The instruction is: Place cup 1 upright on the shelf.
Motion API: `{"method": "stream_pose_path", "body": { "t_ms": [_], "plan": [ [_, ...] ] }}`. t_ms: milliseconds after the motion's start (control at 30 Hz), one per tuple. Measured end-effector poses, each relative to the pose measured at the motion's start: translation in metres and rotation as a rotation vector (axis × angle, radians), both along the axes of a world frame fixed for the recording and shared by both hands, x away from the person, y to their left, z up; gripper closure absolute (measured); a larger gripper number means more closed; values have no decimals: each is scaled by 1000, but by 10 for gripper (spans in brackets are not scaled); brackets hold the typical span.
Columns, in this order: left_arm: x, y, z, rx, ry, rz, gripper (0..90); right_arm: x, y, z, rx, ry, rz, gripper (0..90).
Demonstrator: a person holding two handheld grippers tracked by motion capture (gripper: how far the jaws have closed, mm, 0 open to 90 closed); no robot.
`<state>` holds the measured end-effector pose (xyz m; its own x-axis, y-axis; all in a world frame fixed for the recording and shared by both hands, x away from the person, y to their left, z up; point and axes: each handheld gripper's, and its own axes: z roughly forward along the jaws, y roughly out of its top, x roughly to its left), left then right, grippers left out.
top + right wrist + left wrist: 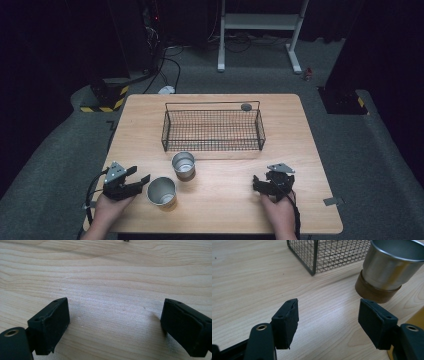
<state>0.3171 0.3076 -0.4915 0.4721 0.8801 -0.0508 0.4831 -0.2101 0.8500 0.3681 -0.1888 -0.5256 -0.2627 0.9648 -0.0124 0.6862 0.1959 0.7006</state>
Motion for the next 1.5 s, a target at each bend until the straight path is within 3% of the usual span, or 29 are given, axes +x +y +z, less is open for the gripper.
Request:
{"method": "stream_pose_path", "body": {
  "t_ms": [267, 367, 433, 667, 1000, 1300, 1500],
  "plan": [
    [-6, -1, 14, 18, -18, -2, 316, 0, 0, 0, -1, 0, 1, 88],
    [-8, -1, 18, 5, -28, 15, 282, 0, 0, 0, -2, 0, 1, 89],
    [-10, -1, 23, -31, -38, 12, 272, 0, 0, 0, -1, 0, 1, 89],
    [-15, -3, 35, -54, -61, 10, 188, 0, 0, 0, -2, -1, 1, 90],
    [-27, -15, 50, -88, -80, -61, 128, 0, 0, 0, -3, -1, 1, 92],
    [-30, -33, 48, -116, -42, -145, 39, 0, 0, 0, -2, 0, -1, 92],
    [-34, -43, 47, -115, -53, -196, 0, 0, 0, 0, -3, -1, 1, 92]
  ]
}}
